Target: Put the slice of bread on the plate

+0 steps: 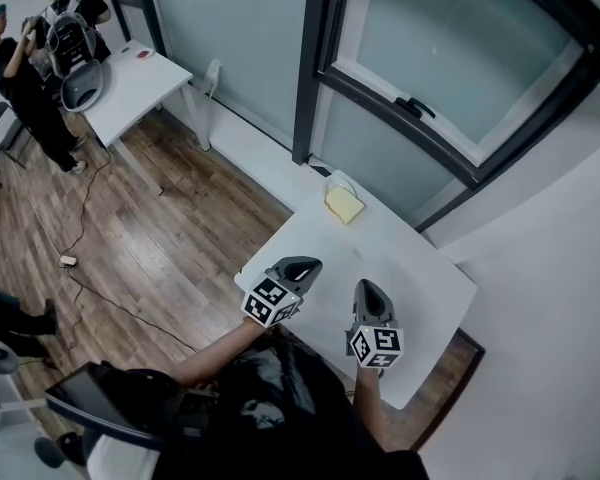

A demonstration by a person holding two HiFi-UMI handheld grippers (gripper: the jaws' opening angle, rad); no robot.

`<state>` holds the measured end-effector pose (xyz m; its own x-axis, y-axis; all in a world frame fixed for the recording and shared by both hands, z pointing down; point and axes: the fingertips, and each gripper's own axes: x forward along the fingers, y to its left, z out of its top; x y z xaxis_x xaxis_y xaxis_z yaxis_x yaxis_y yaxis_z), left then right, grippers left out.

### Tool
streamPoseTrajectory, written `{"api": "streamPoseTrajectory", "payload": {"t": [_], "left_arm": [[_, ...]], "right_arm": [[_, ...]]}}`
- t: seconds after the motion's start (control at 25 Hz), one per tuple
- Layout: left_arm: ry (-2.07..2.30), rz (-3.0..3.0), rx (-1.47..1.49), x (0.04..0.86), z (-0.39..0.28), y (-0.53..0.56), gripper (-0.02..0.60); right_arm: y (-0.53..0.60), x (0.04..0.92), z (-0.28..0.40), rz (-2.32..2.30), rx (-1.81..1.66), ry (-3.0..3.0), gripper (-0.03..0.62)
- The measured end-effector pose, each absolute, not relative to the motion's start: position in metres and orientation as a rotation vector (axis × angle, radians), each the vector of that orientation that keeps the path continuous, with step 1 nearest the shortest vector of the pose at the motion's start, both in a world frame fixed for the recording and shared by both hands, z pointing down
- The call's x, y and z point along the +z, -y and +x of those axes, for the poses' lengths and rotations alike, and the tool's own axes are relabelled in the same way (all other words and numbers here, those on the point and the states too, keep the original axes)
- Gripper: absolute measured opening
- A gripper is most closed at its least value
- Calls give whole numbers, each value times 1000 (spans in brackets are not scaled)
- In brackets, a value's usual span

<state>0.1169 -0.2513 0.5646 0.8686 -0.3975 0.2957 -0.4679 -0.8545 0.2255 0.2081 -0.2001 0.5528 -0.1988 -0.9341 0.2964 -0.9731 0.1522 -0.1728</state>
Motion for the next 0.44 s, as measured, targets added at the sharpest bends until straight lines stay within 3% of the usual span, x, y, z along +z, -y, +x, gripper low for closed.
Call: {"api": "streamPoseTrajectory", "payload": {"t": [0.44], "left_arm": [[543,2750,352,562,112,247,5]], "right_arm": [[212,561,167,1785,566,2333,9]]}}
